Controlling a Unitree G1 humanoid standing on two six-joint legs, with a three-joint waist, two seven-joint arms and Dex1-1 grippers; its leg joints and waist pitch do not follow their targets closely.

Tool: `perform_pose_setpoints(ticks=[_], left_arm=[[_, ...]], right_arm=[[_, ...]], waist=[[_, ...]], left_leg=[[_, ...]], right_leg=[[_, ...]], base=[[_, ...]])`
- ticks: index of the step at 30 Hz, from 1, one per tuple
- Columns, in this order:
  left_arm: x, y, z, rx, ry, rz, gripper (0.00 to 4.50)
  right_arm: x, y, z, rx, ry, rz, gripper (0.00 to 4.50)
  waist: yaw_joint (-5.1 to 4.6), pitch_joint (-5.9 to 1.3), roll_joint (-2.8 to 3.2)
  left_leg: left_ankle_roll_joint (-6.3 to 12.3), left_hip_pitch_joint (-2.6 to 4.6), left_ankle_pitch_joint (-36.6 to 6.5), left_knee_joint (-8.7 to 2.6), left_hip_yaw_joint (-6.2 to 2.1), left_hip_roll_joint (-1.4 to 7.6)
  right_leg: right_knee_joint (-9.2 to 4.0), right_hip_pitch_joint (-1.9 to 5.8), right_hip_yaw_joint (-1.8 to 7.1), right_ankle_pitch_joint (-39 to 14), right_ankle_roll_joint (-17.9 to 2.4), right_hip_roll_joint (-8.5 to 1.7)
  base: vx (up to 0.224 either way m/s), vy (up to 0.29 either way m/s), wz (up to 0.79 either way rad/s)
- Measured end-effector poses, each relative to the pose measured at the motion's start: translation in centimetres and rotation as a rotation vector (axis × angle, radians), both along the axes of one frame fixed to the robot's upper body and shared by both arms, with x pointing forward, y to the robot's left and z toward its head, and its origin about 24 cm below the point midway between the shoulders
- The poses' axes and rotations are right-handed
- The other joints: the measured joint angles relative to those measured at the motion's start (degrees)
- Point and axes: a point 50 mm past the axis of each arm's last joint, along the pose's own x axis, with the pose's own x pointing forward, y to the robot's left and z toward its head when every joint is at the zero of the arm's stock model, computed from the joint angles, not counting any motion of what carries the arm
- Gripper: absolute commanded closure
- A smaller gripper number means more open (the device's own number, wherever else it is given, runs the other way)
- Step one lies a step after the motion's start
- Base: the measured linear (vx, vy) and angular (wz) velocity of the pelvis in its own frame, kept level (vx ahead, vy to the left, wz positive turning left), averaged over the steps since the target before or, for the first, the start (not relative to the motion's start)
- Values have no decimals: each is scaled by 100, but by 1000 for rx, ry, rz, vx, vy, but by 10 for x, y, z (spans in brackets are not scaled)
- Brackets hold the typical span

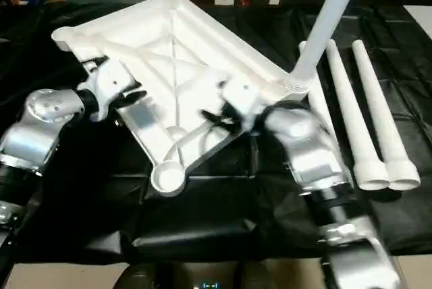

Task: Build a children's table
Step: Rotate table base

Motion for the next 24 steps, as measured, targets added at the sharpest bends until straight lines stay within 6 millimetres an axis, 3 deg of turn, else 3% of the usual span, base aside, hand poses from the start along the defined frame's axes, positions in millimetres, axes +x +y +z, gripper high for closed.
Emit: perform_pose_setpoints(ticks=[4, 15, 24], left_arm=[[3, 10, -4, 52, 2, 24, 353], [11, 8, -4, 118, -24, -5, 353], [15, 13, -4, 151, -41, 2, 353]], right_arm=[[1, -20, 5, -80, 18, -68, 81], [-3, -12, 6, -198, 43, -49, 81], [-10, -39, 22, -339, 23, -111, 81]], waist=[[-34, 0, 0], [-13, 2, 4], [-20, 5, 10]], left_leg=[[0, 4, 0, -5, 0, 6], [0, 4, 0, -7, 3, 9], [-1, 9, 0, -8, 4, 9]], right_leg=[[0, 0, -5, 0, 0, 4], [0, -4, -2, 0, 0, 6], [1, -3, 1, 0, 0, 5]], base=[[0, 0, 0], [0, 0, 0], [0, 0, 0]])
